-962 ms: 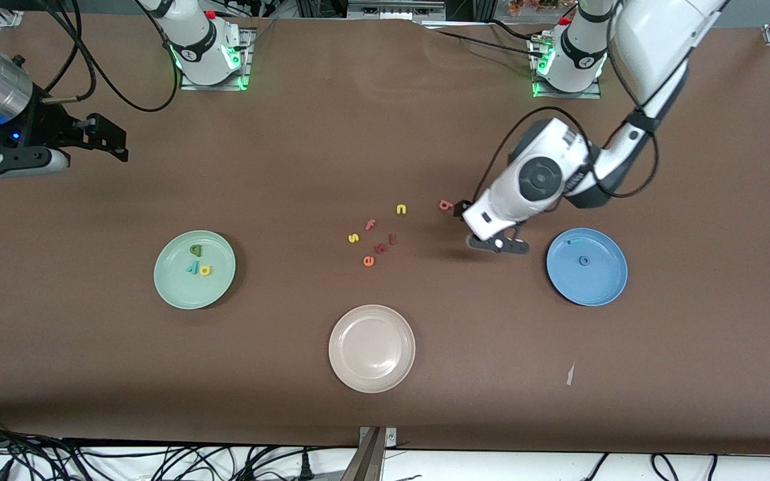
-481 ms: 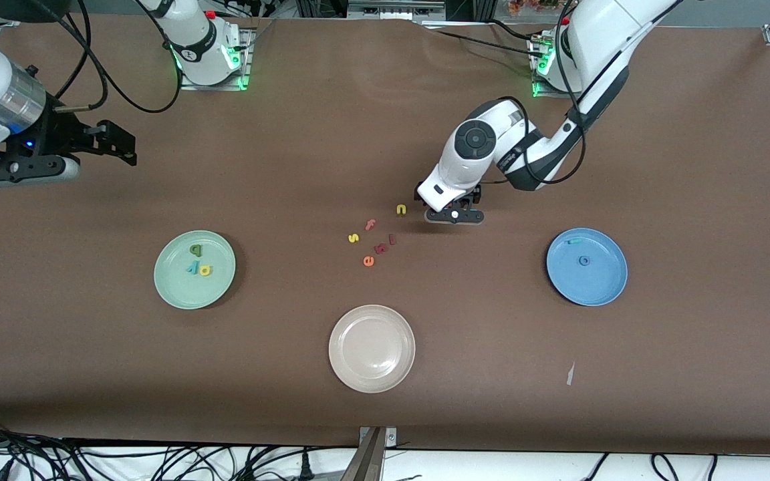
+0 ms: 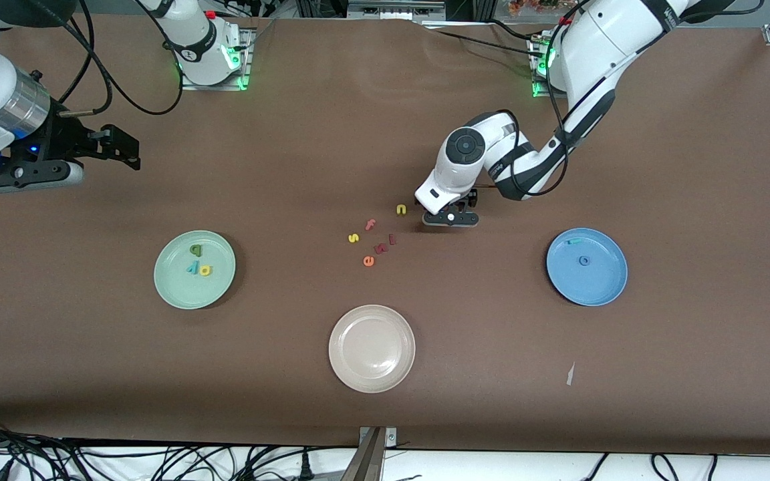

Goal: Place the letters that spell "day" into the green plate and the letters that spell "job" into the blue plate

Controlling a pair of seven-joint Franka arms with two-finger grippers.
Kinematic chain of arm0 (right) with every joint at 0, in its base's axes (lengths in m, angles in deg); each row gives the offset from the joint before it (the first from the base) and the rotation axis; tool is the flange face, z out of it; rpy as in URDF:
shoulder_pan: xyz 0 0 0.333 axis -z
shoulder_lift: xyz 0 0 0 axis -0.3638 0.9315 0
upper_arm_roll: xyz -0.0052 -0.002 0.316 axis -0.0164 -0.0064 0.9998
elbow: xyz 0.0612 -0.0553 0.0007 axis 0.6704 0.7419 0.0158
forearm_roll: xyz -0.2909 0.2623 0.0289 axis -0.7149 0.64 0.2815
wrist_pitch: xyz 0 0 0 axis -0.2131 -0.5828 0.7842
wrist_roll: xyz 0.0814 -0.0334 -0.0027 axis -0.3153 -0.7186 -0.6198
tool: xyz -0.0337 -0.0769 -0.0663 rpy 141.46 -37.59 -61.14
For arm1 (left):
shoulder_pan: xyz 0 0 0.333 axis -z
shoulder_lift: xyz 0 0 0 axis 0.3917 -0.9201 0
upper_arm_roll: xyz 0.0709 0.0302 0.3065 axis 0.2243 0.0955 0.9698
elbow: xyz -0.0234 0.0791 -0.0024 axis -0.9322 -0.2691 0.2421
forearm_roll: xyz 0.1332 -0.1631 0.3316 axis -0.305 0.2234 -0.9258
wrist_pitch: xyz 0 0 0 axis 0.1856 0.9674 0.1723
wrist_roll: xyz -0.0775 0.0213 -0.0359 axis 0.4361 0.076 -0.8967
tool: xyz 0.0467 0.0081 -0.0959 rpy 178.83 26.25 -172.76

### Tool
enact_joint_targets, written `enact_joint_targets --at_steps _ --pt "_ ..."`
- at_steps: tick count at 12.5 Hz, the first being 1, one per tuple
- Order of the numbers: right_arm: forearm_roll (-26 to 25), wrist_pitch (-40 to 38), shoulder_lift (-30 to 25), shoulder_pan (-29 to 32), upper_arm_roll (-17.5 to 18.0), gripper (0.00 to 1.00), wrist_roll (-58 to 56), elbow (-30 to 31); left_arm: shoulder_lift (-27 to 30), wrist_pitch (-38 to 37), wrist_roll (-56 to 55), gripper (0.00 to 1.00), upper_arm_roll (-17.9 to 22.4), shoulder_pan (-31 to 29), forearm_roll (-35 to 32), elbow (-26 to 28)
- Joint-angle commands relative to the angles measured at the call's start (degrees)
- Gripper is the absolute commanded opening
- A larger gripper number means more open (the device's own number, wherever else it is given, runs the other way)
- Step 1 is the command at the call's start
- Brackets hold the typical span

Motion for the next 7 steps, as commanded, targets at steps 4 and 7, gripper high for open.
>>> enact_joint_targets --at_steps 4,7 --pt "2.4 -4.5 0.3 0.1 -0.2 1.00 -2.7 -3.6 0.6 0.8 -4.5 0.46 0.3 0.6 -2.1 2.3" --pt "4.8 -5.5 0.3 0.1 -0.2 1.00 -3.9 -4.9 0.9 0.7 -5.6 0.12 0.2 0.3 -2.1 2.0"
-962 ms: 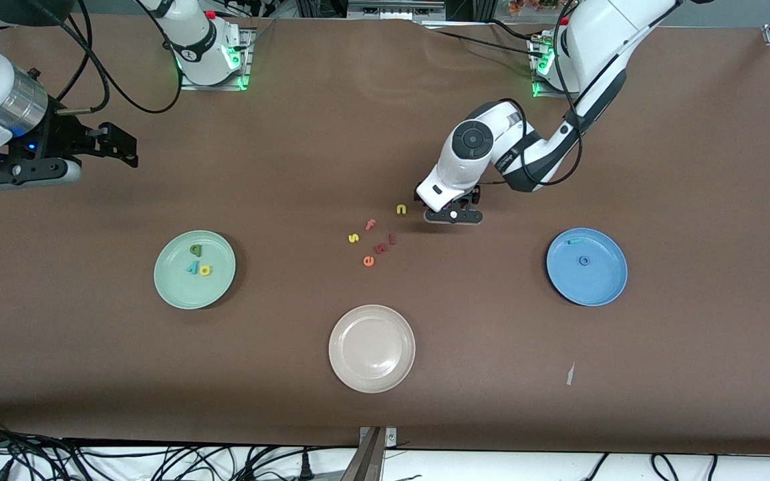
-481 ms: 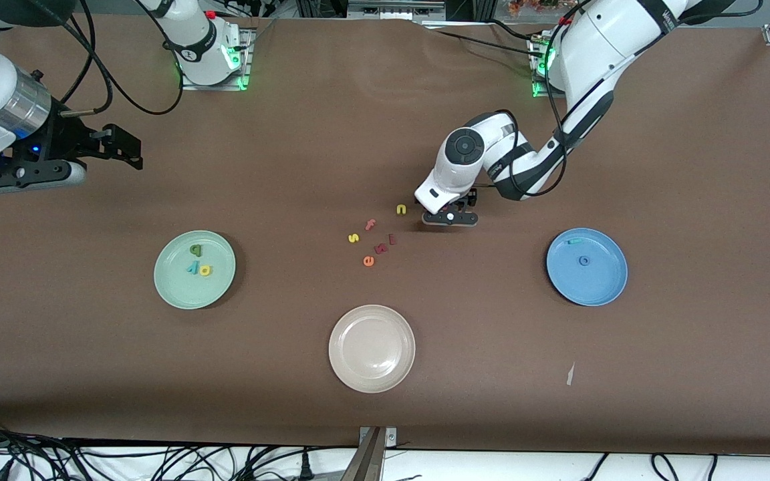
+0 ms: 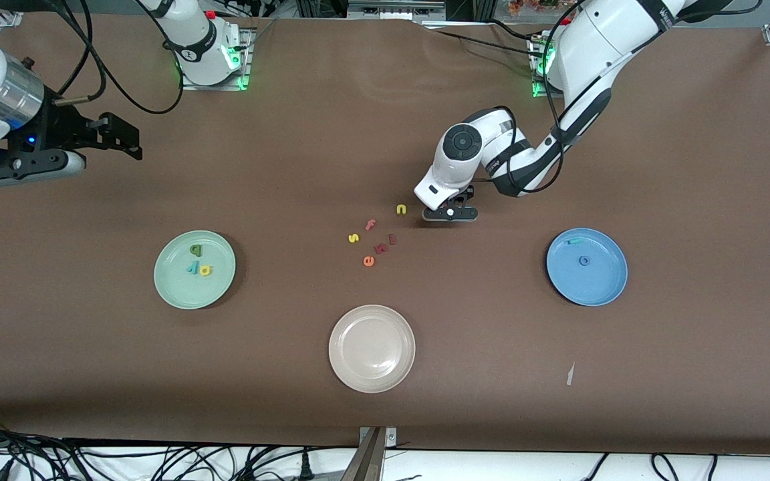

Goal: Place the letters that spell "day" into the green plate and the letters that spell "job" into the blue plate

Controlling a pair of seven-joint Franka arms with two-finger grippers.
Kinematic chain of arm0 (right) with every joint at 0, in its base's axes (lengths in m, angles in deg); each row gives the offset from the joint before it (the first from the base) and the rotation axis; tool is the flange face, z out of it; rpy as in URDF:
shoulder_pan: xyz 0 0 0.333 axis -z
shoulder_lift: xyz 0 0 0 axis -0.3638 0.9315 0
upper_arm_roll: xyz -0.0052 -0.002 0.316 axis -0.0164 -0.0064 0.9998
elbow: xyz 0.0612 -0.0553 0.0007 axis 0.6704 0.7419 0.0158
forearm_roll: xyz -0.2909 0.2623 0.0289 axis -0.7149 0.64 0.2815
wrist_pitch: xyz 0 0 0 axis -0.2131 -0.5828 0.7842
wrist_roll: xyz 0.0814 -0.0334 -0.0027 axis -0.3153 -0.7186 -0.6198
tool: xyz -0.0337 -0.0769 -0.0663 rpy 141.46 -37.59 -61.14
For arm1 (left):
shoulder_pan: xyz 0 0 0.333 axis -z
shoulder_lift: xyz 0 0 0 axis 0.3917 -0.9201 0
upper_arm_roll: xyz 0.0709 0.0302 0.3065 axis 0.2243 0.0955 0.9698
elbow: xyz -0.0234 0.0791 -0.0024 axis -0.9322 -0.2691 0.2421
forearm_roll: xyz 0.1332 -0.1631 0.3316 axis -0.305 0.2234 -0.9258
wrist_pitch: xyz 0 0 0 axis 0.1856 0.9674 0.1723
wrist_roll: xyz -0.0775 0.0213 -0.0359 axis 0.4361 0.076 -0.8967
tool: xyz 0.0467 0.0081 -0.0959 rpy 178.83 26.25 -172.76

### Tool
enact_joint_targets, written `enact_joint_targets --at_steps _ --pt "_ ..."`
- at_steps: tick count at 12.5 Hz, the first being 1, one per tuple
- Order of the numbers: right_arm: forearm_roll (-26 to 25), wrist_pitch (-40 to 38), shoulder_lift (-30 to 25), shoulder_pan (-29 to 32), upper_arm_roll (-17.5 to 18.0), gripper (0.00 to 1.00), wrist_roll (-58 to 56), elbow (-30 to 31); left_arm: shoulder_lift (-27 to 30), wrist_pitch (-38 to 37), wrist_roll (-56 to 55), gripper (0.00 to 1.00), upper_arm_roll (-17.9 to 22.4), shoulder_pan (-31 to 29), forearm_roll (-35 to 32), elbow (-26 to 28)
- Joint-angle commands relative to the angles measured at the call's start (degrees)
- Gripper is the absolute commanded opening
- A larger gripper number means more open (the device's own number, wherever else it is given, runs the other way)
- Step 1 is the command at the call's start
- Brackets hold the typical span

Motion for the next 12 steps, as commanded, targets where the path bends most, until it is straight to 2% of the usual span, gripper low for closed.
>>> enact_joint_targets --at_steps 1,4,8,12 --pt "2.4 -2.0 0.3 0.1 0.1 1.00 -1.7 -1.9 0.7 0.3 -1.9 0.12 0.5 -0.4 -2.1 0.3" --pt "3.4 -4.8 0.0 0.0 0.8 1.00 -1.6 -1.9 4.6 -4.2 -1.2 0.12 0.4 -1.3 -2.0 -0.5" --pt "3.4 -5.5 -0.1 0.0 0.7 1.00 -1.3 -2.0 9.0 -17.2 10.4 0.12 -0.6 -4.8 -0.9 -3.4" --pt "3.4 -5.6 -0.1 0.0 0.8 1.00 -0.6 -2.1 10.9 -23.1 31.2 0.13 -6.6 -18.8 2.3 -3.3"
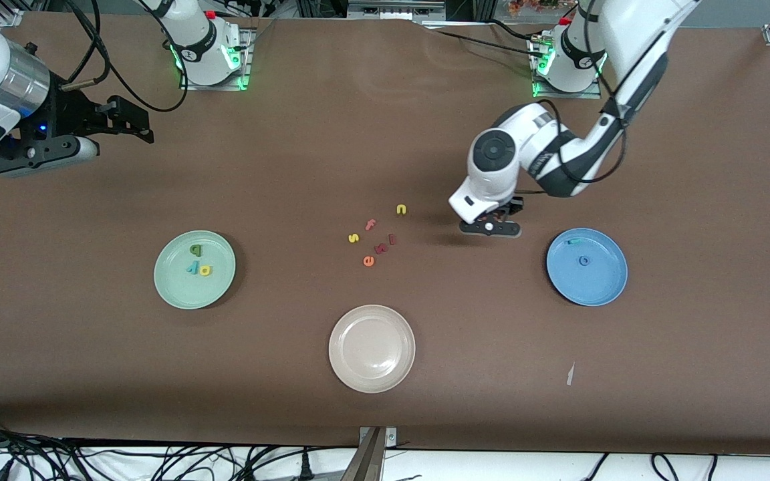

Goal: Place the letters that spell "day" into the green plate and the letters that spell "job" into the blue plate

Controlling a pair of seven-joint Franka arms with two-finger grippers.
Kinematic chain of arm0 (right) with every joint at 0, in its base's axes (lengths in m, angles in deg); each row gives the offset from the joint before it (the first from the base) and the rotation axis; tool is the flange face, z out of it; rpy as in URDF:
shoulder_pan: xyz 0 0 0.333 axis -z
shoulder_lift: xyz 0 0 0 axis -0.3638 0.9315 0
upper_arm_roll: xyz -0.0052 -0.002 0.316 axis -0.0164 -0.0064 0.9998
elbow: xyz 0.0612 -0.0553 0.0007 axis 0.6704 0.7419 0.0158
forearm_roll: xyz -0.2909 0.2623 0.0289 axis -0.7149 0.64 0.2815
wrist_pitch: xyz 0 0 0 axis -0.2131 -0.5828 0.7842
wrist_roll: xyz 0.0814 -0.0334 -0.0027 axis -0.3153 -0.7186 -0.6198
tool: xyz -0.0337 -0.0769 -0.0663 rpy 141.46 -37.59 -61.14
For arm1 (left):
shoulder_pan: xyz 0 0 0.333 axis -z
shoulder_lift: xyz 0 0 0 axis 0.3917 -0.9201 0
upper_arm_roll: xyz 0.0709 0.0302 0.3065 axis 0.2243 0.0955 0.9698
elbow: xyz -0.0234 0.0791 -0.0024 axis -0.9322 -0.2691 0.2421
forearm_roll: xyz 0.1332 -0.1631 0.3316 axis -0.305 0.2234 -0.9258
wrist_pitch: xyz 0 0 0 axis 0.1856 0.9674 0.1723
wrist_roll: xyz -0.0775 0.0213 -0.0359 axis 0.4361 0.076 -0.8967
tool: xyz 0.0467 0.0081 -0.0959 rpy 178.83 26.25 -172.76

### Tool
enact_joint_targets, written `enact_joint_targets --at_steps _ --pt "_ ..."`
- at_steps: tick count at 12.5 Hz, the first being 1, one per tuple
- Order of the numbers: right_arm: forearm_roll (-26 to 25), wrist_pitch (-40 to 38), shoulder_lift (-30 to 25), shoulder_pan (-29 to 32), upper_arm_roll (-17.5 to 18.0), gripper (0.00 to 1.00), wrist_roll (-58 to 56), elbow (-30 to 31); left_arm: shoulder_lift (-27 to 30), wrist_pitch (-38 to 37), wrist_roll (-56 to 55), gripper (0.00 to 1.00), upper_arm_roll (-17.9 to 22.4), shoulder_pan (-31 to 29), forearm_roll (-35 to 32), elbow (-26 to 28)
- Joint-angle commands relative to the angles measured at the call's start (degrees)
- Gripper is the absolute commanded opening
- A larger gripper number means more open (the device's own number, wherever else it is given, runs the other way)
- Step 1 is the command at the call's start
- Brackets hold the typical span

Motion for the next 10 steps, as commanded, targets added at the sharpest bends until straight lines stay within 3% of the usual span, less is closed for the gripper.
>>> enact_joint_targets --at_steps 1,6,10 --pt "0.9 -1.5 0.0 0.2 0.1 1.00 0.0 -1.3 1.3 -2.3 13.2 0.13 -3.6 -8.9 1.8 0.8" --pt "1.0 -1.4 -0.1 0.2 0.1 1.00 0.1 -1.3 -0.7 -1.3 33.3 0.13 -3.1 -18.3 0.9 -0.7" --pt "1.0 -1.8 -0.6 0.2 0.3 1.00 -0.1 -1.3 -6.2 -1.0 36.3 0.13 -1.7 -19.1 0.1 -5.0"
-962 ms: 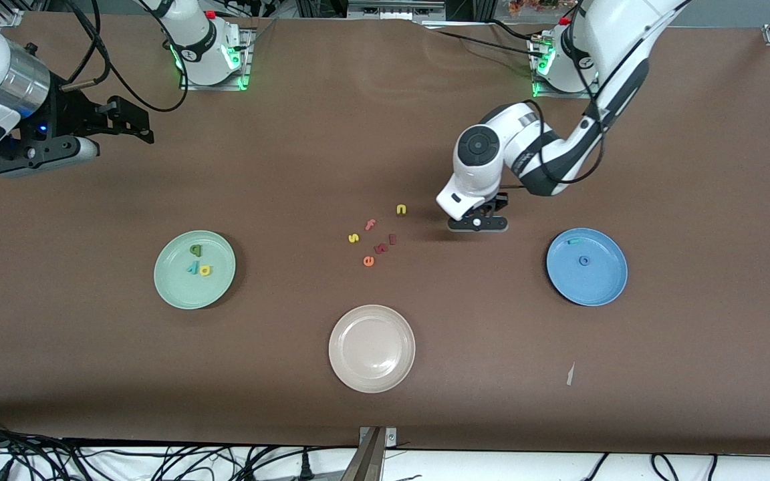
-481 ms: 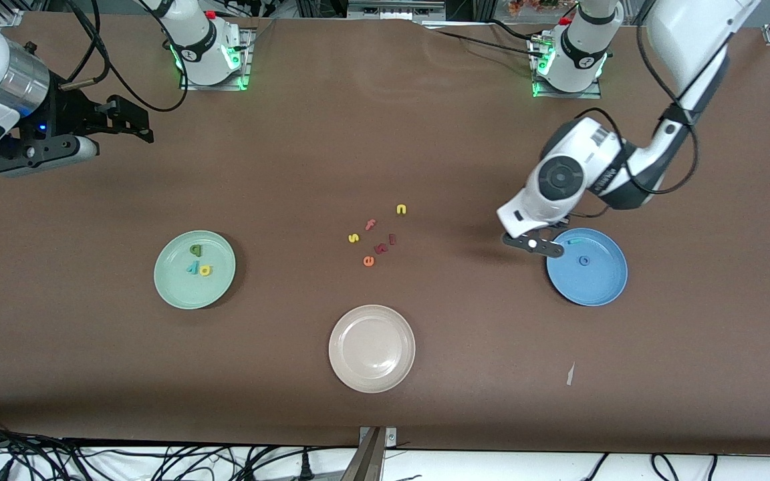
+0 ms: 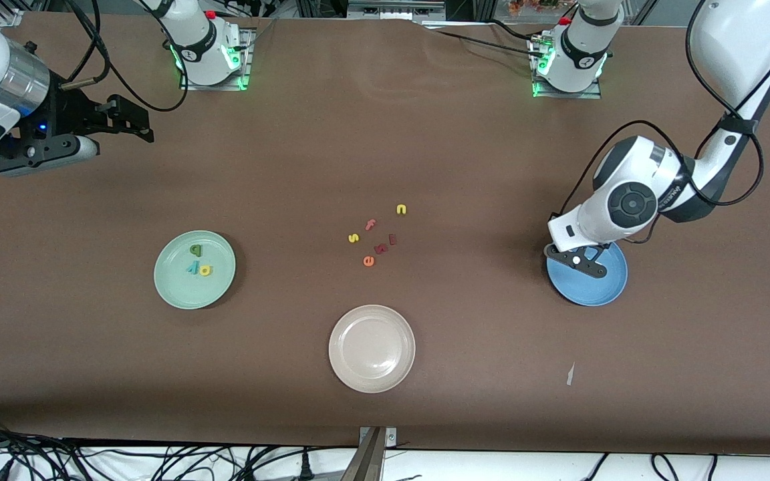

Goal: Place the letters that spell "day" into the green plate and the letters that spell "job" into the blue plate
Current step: 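Carry the pink 9 to the blue plate and open the left gripper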

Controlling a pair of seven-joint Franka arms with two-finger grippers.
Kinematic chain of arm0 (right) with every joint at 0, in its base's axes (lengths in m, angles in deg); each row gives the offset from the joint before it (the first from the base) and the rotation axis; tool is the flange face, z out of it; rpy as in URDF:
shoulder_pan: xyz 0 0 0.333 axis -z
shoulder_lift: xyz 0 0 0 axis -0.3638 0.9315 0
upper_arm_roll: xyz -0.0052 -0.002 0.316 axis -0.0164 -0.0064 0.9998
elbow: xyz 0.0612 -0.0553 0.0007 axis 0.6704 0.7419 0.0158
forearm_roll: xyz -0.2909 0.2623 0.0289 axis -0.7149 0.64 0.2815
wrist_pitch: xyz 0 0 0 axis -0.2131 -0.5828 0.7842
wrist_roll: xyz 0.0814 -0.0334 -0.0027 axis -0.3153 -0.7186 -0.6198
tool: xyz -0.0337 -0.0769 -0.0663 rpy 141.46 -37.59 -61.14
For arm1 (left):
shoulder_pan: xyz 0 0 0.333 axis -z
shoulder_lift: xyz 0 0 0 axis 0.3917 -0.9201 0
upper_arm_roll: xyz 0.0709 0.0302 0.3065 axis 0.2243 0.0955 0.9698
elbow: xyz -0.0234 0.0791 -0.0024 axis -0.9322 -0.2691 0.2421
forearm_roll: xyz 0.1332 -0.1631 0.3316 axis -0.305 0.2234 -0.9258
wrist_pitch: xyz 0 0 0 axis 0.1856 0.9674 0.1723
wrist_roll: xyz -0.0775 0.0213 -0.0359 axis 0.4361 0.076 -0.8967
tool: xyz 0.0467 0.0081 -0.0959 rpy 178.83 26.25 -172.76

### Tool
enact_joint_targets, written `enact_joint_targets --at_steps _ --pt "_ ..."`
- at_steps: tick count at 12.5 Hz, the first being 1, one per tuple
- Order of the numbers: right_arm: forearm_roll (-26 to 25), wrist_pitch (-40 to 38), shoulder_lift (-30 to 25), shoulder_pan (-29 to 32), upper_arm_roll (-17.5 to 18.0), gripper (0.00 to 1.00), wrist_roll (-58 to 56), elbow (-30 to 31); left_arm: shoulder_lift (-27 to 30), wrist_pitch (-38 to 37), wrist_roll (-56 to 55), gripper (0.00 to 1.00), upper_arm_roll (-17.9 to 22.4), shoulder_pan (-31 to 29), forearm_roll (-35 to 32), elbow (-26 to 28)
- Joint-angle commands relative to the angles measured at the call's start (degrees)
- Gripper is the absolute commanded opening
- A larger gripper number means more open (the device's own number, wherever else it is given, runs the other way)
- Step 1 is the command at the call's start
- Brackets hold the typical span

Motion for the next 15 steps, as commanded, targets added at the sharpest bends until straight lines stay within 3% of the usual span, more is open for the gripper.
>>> enact_joint_targets --at_steps 1,4,8,10,15 --pt "1.0 -2.1 -0.6 0.2 0.1 1.00 -0.1 -1.2 -3.6 -0.1 3.5 0.13 0.6 -0.4 -0.4 -3.0" --pt "1.0 -2.5 -1.3 0.2 0.1 1.00 0.1 -1.2 -6.6 2.3 4.7 0.14 1.7 -0.5 -1.6 -4.1" --pt "1.2 -2.4 -1.2 0.2 0.1 1.00 0.1 -1.2 -6.8 3.0 5.1 0.23 1.8 -0.7 -3.3 -4.2" --pt "1.2 -2.4 -1.3 0.2 0.0 1.00 0.1 -1.2 -6.5 2.8 5.2 1.00 1.7 -0.8 -3.3 -4.1" --pt "1.2 -2.4 -1.2 0.2 0.0 1.00 0.2 -1.2 -1.9 1.4 4.9 1.00 0.6 -0.6 -2.5 -4.3"
